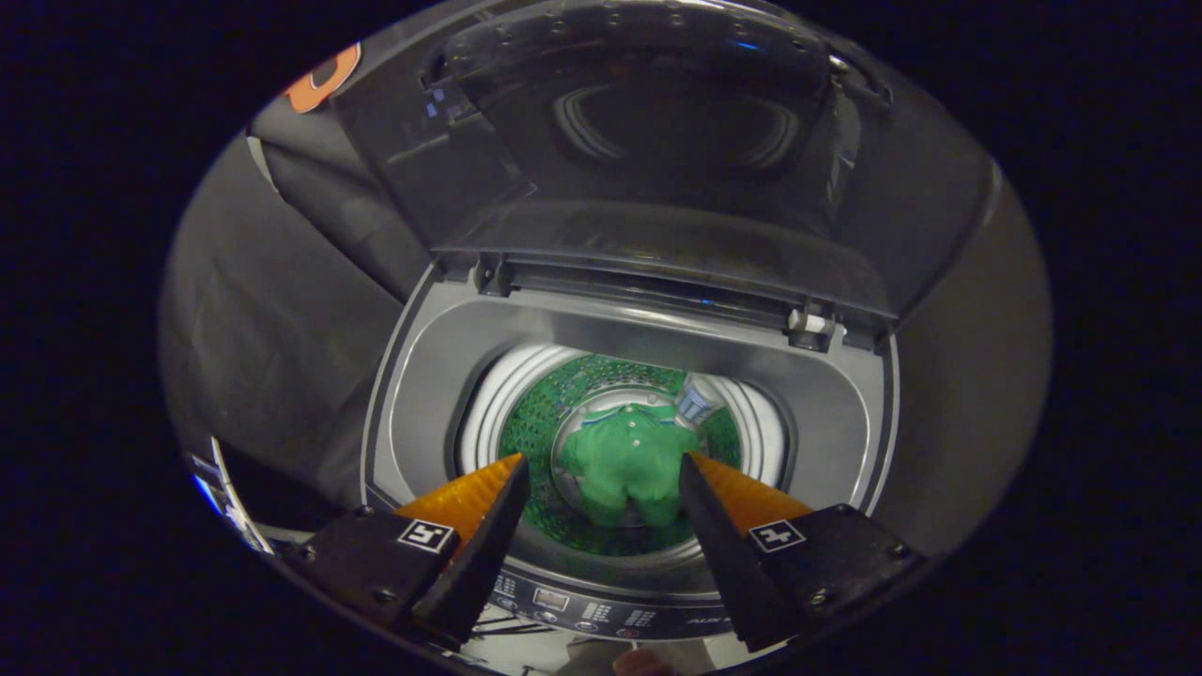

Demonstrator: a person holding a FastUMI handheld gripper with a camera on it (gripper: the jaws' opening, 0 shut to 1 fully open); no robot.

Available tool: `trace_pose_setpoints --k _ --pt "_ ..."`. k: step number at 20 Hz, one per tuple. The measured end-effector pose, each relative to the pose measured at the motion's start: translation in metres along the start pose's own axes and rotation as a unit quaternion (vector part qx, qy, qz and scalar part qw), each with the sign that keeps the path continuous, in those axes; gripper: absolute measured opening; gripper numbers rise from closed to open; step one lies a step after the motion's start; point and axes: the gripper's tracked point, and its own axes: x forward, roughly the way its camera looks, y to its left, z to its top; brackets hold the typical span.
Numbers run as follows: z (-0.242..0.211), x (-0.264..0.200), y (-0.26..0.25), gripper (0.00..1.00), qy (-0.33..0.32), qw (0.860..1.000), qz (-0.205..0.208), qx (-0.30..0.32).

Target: Put the clothes into the washing machine and then close the washing machine lid.

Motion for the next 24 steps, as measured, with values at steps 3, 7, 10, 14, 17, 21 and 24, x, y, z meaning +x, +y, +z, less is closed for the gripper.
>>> trace_pose_setpoints --k 3,7,10,14,17,21,24 --pt "0.005 -0.008 0.000 0.99 -0.011 1.000 -0.003 -0.006" --pt "0.019 -0.031 0.007 0.99 -0.031 0.999 0.007 -0.002" --pt "0.030 -0.053 0.008 0.99 -0.041 0.999 0.003 0.002" --pt "0.068 -0.106 0.016 0.99 -0.084 0.996 0.011 0.016" --pt "0.117 -0.156 0.018 0.99 -0.132 0.991 0.012 0.017" --pt "0.174 -0.212 0.012 0.99 -0.184 0.983 -0.005 0.007" --pt "0.200 -0.211 0.005 0.99 -0.210 0.978 -0.011 0.007"
